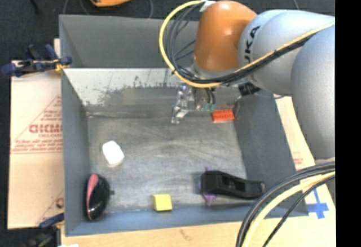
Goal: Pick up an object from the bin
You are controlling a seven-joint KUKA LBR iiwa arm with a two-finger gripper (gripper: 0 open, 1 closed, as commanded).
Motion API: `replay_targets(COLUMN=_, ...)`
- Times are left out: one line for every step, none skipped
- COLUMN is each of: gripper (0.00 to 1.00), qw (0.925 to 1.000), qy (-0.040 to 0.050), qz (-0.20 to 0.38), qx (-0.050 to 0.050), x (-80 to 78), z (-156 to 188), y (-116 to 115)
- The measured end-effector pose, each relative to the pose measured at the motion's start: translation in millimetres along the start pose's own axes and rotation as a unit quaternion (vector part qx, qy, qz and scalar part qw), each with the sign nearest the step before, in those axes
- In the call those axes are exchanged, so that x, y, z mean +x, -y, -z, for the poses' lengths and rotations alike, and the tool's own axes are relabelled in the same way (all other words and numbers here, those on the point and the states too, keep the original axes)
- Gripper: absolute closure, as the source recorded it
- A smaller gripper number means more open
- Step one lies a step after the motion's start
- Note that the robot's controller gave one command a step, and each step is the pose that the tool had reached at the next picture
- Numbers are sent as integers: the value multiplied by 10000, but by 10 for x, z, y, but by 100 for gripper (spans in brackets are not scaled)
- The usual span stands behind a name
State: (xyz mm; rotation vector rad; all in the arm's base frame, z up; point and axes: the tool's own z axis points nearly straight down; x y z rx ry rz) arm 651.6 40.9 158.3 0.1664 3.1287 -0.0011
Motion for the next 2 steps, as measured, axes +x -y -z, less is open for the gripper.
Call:
replay_targets(gripper=100, qw=10000, qy=-20, qz=7, qx=-1, x=141, z=-74, y=-18)
replay_targets(gripper=100, qw=10000, qy=-29, qz=6, qx=-1, x=177, z=-84, y=-18)
